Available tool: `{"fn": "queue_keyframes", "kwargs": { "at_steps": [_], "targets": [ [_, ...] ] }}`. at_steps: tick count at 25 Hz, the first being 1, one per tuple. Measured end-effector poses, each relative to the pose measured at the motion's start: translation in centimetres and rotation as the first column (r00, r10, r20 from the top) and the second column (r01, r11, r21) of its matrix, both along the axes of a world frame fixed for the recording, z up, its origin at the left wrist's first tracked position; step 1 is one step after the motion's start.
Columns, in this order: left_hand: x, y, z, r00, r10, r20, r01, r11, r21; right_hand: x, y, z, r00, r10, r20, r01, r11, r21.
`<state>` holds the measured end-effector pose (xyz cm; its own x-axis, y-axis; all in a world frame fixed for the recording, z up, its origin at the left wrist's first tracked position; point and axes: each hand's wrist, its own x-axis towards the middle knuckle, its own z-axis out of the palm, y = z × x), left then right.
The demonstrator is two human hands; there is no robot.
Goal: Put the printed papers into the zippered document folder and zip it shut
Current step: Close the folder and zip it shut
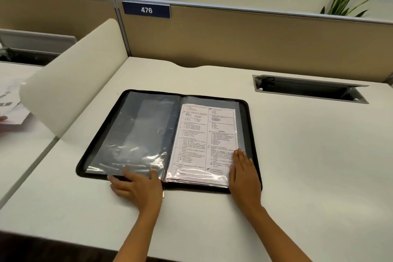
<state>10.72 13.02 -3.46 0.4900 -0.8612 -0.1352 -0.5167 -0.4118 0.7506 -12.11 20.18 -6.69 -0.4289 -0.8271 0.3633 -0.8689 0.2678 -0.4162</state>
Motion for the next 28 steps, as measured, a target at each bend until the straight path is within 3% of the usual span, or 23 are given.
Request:
{"fn": "queue_keyframes", "kwargs": {
  "at_steps": [4, 7, 10, 12, 16, 19, 21, 23, 25, 28],
  "targets": [
    [1.1, -1.1, 1.4, 0.917, 0.213, -0.338, -0.254, 0.964, -0.081, -0.4, -0.1, -0.2, 0.999, -0.009, 0.034, 0.01, 1.0, -0.022],
    [2.6, -2.4, 2.4, 0.709, 0.428, -0.561, -0.487, 0.872, 0.048, -0.3, -0.1, -0.2, 0.999, -0.016, 0.04, 0.017, 0.999, -0.037],
    [4.2, -3.1, 2.4, 0.537, 0.452, -0.712, -0.52, 0.842, 0.142, -0.3, -0.2, -0.3, 0.998, -0.026, 0.057, 0.028, 0.999, -0.045],
    [4.3, -2.8, 2.7, 0.52, 0.384, -0.763, -0.482, 0.869, 0.109, -0.3, -0.1, -0.4, 0.998, -0.024, 0.057, 0.026, 0.999, -0.035],
    [3.5, -2.7, 3.1, 0.583, 0.203, -0.787, -0.447, 0.889, -0.102, -0.3, 0.0, -0.2, 0.997, -0.026, 0.07, 0.028, 0.999, -0.02],
    [2.0, -2.3, 5.0, 0.677, 0.04, -0.735, -0.358, 0.89, -0.282, -0.5, 0.2, -0.2, 0.996, -0.026, 0.085, 0.026, 1.0, -0.008],
    [0.8, -1.6, 6.7, 0.81, -0.128, -0.572, -0.186, 0.87, -0.457, -0.5, 0.4, -0.1, 0.995, -0.026, 0.093, 0.028, 0.999, -0.026],
    [-0.5, -0.8, 8.4, 0.883, -0.317, -0.347, 0.037, 0.783, -0.621, -0.8, 0.7, 0.3, 0.995, -0.051, 0.083, 0.057, 0.996, -0.072],
    [-1.9, -0.3, 9.9, 0.837, -0.532, -0.131, 0.29, 0.633, -0.718, -1.1, 1.2, 0.7, 0.988, -0.097, 0.121, 0.113, 0.984, -0.135],
    [-4.6, 0.1, 11.0, 0.607, -0.79, 0.083, 0.573, 0.364, -0.734, -1.4, 1.9, 1.0, 0.95, -0.141, 0.279, 0.194, 0.966, -0.171]
  ]
}}
